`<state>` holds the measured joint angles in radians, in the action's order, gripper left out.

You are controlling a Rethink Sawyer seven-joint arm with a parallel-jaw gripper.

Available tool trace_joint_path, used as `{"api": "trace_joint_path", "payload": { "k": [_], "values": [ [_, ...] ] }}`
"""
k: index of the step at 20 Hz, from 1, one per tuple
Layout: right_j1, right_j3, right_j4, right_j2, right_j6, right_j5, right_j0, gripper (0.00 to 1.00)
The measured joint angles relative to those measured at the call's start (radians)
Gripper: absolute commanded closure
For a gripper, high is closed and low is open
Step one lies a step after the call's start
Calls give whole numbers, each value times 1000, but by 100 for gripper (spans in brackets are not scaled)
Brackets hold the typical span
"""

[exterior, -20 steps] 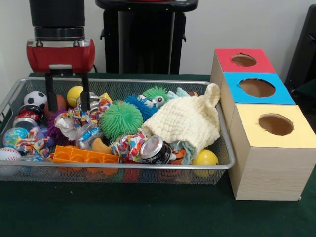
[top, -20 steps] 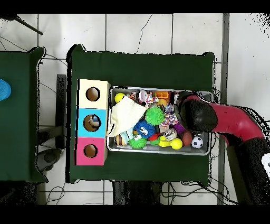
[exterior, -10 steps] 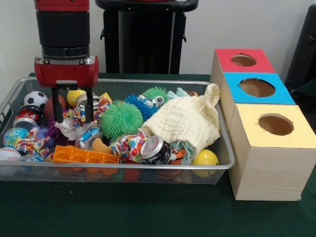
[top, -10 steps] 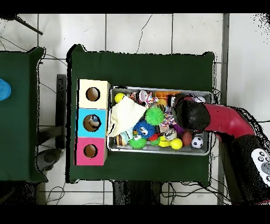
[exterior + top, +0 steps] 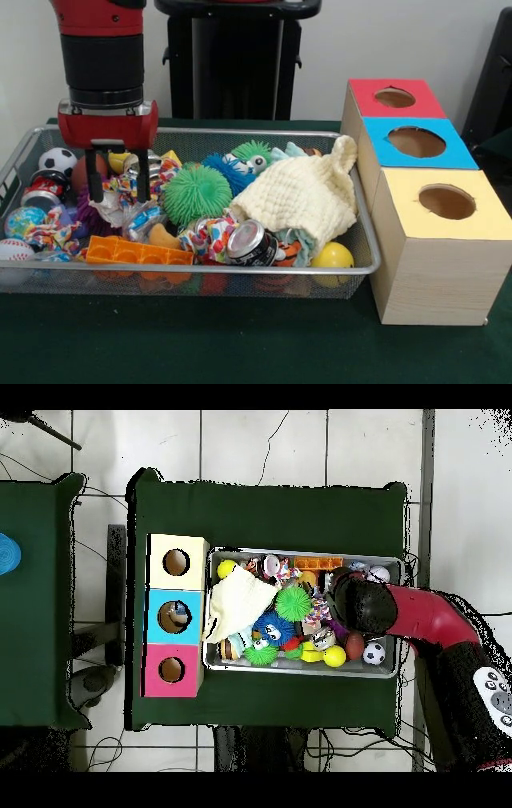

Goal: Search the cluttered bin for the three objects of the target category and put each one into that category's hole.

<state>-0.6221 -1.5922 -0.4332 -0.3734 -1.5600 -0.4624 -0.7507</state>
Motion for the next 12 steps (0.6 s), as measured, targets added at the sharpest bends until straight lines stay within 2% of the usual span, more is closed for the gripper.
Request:
{"api": "trace_joint_path", "payload": {
  "k": [6,12],
  "values": [
    [0,0,17,22,0,0,0,0],
    [-1,0,73,29,0,0,0,0]
  ]
}}
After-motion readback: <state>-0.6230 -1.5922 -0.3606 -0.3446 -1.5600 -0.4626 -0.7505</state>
